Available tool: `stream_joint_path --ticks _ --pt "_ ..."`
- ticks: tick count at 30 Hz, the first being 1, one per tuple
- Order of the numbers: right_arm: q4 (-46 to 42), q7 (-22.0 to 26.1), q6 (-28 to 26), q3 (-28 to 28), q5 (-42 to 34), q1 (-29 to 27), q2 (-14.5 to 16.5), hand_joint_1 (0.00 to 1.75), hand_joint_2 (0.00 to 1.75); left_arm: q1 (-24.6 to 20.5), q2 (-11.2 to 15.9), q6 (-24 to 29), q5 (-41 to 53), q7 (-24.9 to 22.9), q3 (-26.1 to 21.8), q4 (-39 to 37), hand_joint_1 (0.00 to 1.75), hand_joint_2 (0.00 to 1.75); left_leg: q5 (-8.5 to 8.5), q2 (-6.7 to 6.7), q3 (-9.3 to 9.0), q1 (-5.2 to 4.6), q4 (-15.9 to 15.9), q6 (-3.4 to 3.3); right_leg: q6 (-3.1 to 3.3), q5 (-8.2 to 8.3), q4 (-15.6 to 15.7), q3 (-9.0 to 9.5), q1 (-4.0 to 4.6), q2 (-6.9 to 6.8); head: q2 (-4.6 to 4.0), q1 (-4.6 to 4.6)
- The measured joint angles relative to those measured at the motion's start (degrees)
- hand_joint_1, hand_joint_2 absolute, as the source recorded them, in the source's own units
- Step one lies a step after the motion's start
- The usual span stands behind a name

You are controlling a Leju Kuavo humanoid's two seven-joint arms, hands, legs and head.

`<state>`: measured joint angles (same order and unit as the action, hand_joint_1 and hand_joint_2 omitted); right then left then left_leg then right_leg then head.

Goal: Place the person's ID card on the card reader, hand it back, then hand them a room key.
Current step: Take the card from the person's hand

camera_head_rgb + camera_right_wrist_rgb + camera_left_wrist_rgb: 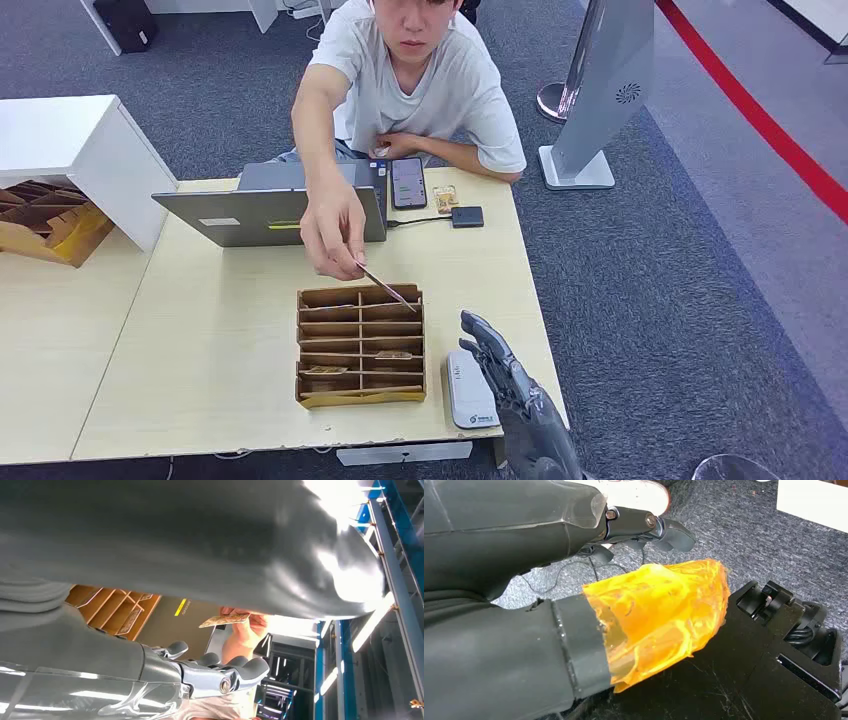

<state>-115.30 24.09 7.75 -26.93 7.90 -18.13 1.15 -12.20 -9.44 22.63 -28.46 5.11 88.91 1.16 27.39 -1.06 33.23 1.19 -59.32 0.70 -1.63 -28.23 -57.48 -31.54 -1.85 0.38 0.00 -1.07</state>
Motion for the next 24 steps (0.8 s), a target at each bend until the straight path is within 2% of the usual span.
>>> stream_joint_path --ticks 24 --pt "-0.5 -0.4 -0.8 0.0 0.7 -0.4 0.0 0.00 0.00 0.0 0.0 -1.6 3.6 -2.4 0.0 0.0 0.00 0.00 0.00 0.00 -0.01 0.00 0.0 0.00 0.00 0.00 0.0 0.00 0.00 0.00 0.00 0.00"
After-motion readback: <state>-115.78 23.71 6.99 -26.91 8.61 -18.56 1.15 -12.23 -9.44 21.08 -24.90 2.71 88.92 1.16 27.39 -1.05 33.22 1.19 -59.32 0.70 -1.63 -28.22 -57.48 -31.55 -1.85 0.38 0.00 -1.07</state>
